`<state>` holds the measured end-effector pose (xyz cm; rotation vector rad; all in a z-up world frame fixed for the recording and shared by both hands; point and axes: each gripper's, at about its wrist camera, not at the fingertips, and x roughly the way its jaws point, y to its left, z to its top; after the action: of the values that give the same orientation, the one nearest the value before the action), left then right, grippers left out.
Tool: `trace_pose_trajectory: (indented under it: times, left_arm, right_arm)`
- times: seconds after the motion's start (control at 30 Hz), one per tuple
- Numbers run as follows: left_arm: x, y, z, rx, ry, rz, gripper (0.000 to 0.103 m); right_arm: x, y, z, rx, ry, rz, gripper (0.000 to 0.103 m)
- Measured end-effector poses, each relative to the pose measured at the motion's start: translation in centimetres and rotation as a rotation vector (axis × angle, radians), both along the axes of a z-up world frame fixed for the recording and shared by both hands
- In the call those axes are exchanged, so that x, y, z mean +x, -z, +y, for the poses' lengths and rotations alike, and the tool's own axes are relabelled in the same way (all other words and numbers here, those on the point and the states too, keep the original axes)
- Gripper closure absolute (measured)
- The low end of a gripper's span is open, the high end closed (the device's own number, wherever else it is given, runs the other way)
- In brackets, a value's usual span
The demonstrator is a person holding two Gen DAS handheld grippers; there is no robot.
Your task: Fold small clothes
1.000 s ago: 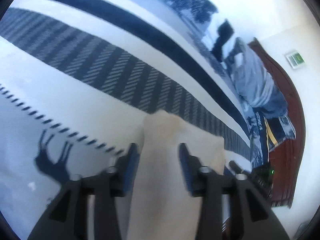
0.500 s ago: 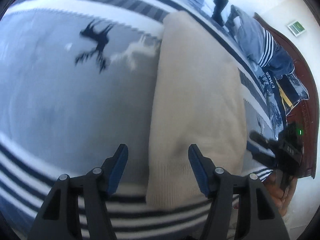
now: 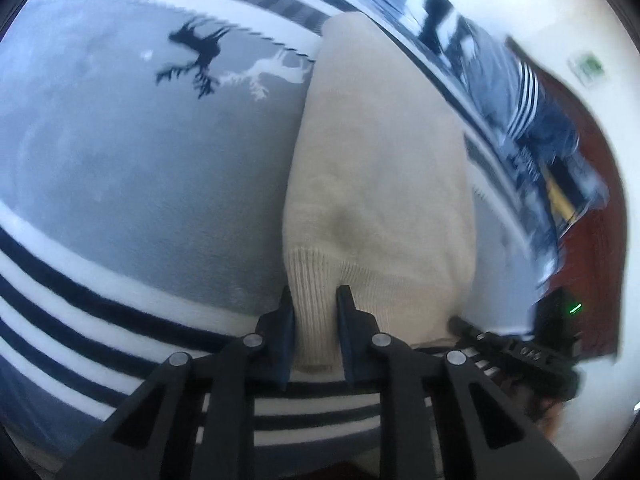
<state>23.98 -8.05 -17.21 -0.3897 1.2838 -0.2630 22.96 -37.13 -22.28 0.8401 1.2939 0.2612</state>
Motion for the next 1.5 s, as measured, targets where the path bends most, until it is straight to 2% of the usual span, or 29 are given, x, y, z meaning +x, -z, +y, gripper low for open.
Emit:
trace_pose_trajectory:
  times: [0.07, 0.1, 0.17, 0.23, 0.3, 0.37, 0.43, 0.5, 0.57, 0.6, 0.67, 0.77, 0.8, 0.83, 0.9, 1.0, 1.1, 1.2, 1.27, 1.33, 1.5]
  left_arm:
    - [-0.1, 1.5, -0.1, 0.042, 0.012, 0.021, 0.078]
    - [-0.2, 1.7, 0.2, 0.026, -0.006, 0.024, 0.077]
    - [-0.5, 1.1, 0.6, 0.028, -0.032, 0.016, 0.068]
    - [-2.0, -0.1, 0.6, 0.117, -0.041, -0.021, 0.046]
    - [-4.4, -0.4, 0.5, 0.188, 0.003, -0.047, 0.040]
    - [-7.0, -0.2, 0.7, 0.244, 0.064, -0.051, 0.036]
    - [-10.3, 0.3, 1.2, 0.297, 0.079, -0.075, 0.033]
    - [-13.0, 0.3, 1.7, 0.347, 0.075, -0.105, 0.030]
    - [-14.3, -0.2, 1.1, 0.422, 0.097, -0.113, 0.030]
    - [-14.5, -0.9, 0.6, 0.435, 0.117, -0.127, 0.030]
    - [-15.0, -2.8, -0.2, 0.449, 0.128, -0.172, 0.030]
    - [-17.8, -6.9, -0.1, 0.429, 0.080, -0.279, 0.027]
    - [-18.8, -8.0, -0.1, 0.418, 0.075, -0.302, 0.027]
    - [-19.6, -9.2, -0.1, 0.411, 0.072, -0.328, 0.027]
    - [-21.7, -12.0, -0.1, 0.457, 0.069, -0.378, 0.027]
    - [-24.4, -16.0, 0.1, 0.475, 0.088, -0.444, 0.027]
    - [-26.5, -20.3, 0.4, 0.481, 0.094, -0.500, 0.027]
    - [-28.4, -24.2, 0.6, 0.520, 0.091, -0.573, 0.020]
    - [-29.5, -26.5, 0.6, 0.504, 0.086, -0.617, 0.015]
    - [-30.4, -28.3, 0.5, 0.496, 0.070, -0.644, 0.009]
    - [-31.7, -31.1, -0.4, 0.501, 0.066, -0.665, 0.004]
  right_arm:
    - [0.0, -0.1, 1.4, -0.151, -0.056, 0.001, 0.098]
    - [0.0, 0.5, 1.7, -0.160, -0.049, 0.008, 0.098]
    - [-0.4, 0.7, 1.0, -0.102, -0.007, -0.002, 0.094]
    - [-1.9, 0.9, -0.5, -0.011, 0.057, 0.009, 0.086]
    - [-4.1, 1.1, -1.6, 0.035, 0.120, 0.000, 0.072]
    - [-7.3, 0.8, -1.5, 0.035, 0.154, -0.042, 0.058]
    - [-9.5, 0.6, -1.0, 0.008, 0.165, -0.055, 0.057]
    - [-11.3, -0.1, -0.2, -0.030, 0.161, -0.055, 0.048]
    - [-12.6, -1.4, 1.1, -0.105, 0.133, -0.065, 0.030]
    - [-13.2, -2.2, 1.8, -0.165, 0.126, -0.064, 0.028]
    - [-14.4, -3.7, 3.2, -0.245, 0.102, -0.079, 0.026]
    - [-17.2, -6.9, 4.4, -0.442, 0.106, -0.096, 0.021]
    - [-18.0, -8.3, 4.6, -0.472, 0.104, -0.118, 0.020]
    - [-18.9, -9.6, 4.9, -0.485, 0.098, -0.138, 0.017]
    - [-21.8, -12.4, 4.9, -0.500, 0.092, -0.175, 0.016]
    - [-23.2, -16.2, 6.2, -0.526, 0.080, -0.198, 0.015]
    - [-26.3, -19.9, 6.2, -0.511, 0.085, -0.224, 0.015]
    - [-28.6, -22.9, 6.5, -0.482, 0.076, -0.267, 0.014]
    - [-29.4, -24.7, 7.2, -0.498, 0.072, -0.294, 0.014]
    - [-30.5, -26.8, 7.8, -0.527, 0.070, -0.324, 0.014]
    - [-32.5, -31.7, 8.9, -0.563, 0.095, -0.415, 0.014]
